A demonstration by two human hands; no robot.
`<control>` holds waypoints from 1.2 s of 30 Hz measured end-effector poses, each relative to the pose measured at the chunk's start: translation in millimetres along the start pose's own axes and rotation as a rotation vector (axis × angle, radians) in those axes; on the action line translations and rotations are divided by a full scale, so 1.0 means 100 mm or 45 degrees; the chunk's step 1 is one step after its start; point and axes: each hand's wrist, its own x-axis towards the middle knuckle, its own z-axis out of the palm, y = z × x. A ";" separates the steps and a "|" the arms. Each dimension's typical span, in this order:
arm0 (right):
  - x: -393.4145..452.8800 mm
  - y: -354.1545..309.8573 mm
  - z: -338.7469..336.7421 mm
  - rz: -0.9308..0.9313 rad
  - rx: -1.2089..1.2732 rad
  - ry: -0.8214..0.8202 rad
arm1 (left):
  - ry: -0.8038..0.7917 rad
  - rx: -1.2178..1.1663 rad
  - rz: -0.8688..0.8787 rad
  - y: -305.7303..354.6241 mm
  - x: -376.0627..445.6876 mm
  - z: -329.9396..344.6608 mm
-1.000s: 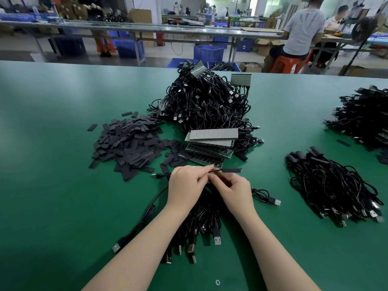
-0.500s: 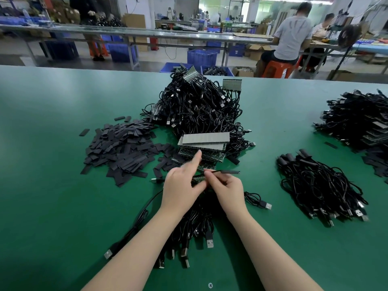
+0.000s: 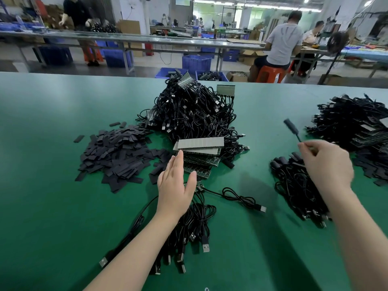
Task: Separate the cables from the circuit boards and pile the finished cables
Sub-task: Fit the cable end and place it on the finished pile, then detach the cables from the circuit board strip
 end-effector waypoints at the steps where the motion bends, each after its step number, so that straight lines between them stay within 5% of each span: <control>1: 0.03 0.12 0.03 0.022 -0.165 -0.078 | 0.002 -0.002 -0.006 0.01 0.00 0.00; 4: -0.03 0.44 0.21 0.030 -0.448 -0.251 | 0.032 -0.010 -0.051 0.00 0.01 0.00; 11: -0.09 0.40 0.34 -0.093 -0.709 -0.078 | -0.019 -0.007 -0.118 -0.05 0.04 0.03; 15: -0.36 -0.13 0.36 -0.339 -0.454 -0.017 | -0.117 0.121 -0.085 -0.04 0.05 0.04; 21: -1.08 -0.80 0.86 -0.532 -0.187 -0.669 | -0.259 0.347 -0.089 -0.06 0.07 0.09; 23: -1.20 -0.89 1.01 -0.558 -0.218 -0.741 | -0.269 0.408 -0.055 -0.09 0.07 0.11; 36: -1.25 -1.05 1.18 -0.060 0.245 -0.751 | -0.171 0.226 0.000 -0.14 0.04 0.12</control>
